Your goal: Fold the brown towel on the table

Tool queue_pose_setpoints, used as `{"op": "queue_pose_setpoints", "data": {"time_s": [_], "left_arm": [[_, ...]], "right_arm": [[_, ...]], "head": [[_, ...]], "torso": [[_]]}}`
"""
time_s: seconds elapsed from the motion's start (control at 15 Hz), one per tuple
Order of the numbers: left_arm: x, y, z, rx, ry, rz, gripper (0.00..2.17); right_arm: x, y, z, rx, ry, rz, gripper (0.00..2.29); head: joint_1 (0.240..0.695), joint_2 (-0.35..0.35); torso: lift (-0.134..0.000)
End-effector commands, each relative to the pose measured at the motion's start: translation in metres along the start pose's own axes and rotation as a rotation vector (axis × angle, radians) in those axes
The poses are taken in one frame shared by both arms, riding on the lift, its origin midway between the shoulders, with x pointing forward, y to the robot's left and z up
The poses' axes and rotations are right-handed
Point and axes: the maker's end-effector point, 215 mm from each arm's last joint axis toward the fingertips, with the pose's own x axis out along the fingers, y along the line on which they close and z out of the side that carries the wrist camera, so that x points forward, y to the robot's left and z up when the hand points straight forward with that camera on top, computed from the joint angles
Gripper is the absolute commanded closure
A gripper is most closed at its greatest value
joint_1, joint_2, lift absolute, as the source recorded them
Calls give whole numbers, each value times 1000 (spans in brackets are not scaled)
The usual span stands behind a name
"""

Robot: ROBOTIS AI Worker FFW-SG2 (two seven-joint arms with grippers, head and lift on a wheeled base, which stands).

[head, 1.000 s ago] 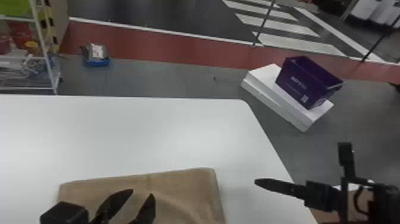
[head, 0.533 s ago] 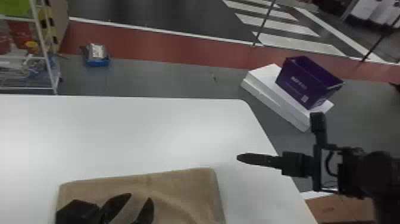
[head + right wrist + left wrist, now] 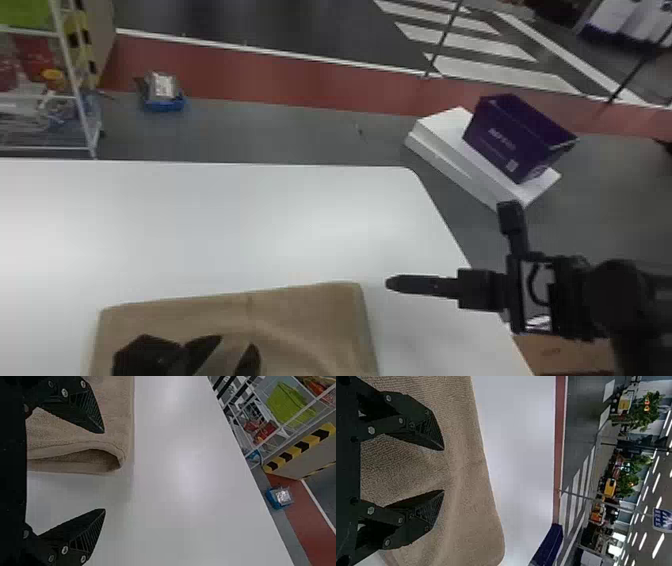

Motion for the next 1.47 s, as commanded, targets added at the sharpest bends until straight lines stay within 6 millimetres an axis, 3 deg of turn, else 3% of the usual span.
{"op": "queue_pose_setpoints", "data": {"time_s": [0.0,0.53,0.93,1.2,1.4], "left_arm": [[3,3,-6,0,12,3,603],[6,5,-13,1,23,7,603],[3,11,-18,6,26,16,603],[3,13,-16,3,14,18,603],[2,14,-16,0,15,16,603]], "right_arm": [[11,3,-18,11,39,2,205],[37,15,-44,15,91,-5,205],[60,31,-51,-6,118,-1,208],[66,31,-49,-30,126,-31,211],[72,37,-52,-39,140,-20,414]], "head": [[695,-350],[695,-350],[695,-350],[695,-350],[695,-350]], "torso": [[-124],[-124],[-124],[-124],[-124]]}}
